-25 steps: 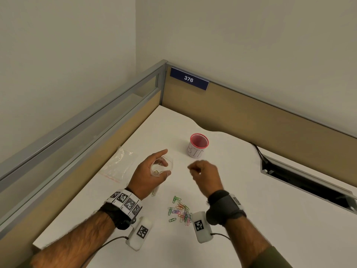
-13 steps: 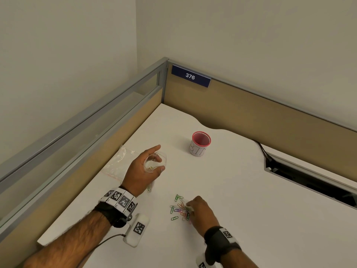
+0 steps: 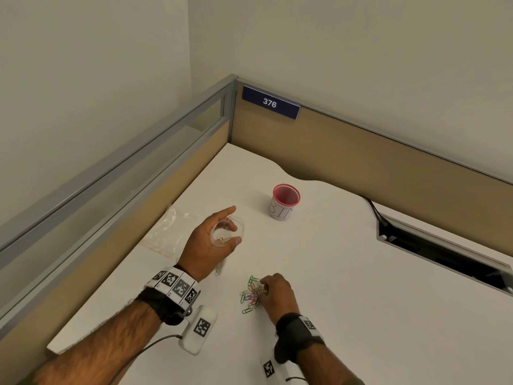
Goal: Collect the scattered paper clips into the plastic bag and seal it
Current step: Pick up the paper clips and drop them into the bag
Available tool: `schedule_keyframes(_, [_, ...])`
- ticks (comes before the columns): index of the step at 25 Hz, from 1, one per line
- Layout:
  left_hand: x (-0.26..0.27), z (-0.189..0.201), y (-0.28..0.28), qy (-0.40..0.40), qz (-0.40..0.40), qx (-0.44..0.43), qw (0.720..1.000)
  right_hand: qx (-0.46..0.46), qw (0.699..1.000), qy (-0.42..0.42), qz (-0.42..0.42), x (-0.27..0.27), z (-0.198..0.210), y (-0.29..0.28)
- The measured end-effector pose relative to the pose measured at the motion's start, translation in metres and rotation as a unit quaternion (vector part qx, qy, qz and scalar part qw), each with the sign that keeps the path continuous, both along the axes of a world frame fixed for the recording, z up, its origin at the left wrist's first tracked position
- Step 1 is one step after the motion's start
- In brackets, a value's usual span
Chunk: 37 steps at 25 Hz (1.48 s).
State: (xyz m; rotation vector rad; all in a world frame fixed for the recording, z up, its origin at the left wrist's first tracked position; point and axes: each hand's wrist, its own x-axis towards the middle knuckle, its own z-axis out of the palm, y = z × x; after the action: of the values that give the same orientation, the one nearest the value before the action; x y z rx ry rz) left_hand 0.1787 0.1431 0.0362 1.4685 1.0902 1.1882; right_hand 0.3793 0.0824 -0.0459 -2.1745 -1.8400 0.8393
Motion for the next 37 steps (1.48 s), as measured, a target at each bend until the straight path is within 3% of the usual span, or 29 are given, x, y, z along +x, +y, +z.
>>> schedule_keyframes(2, [-0.001, 0.0, 0.002, -0.002, -0.002, -0.001, 1.0, 0.014, 1.0, -0.002, 0.028, 0.002, 0.003, 0.012])
schedule_keyframes(7, [0.001, 0.002, 0.001, -0.005, -0.002, -0.005, 1.0, 0.0, 0.976, -0.09, 0.197, -0.002, 0.002, 0.015])
schedule_keyframes(17, [0.005, 0.009, -0.002, 0.008, -0.008, 0.0, 1.0, -0.001, 0.951, -0.118, 0.286, 0.008, -0.002, -0.01])
schedule_keyframes(26, [0.01, 0.01, 0.003, 0.008, -0.013, 0.011, 1.0, 0.041, 0.957, -0.166, 0.236, 0.002, 0.0, 0.001])
schedule_keyframes(32, [0.009, 0.006, 0.007, 0.012, -0.009, 0.008, 1.0, 0.047, 0.997, -0.007, 0.054, 0.02, 0.028, 0.015])
schedule_keyframes(37, [0.013, 0.007, 0.007, 0.018, -0.01, -0.002, 1.0, 0.11, 0.977, 0.179, -0.033, 0.024, 0.094, 0.021])
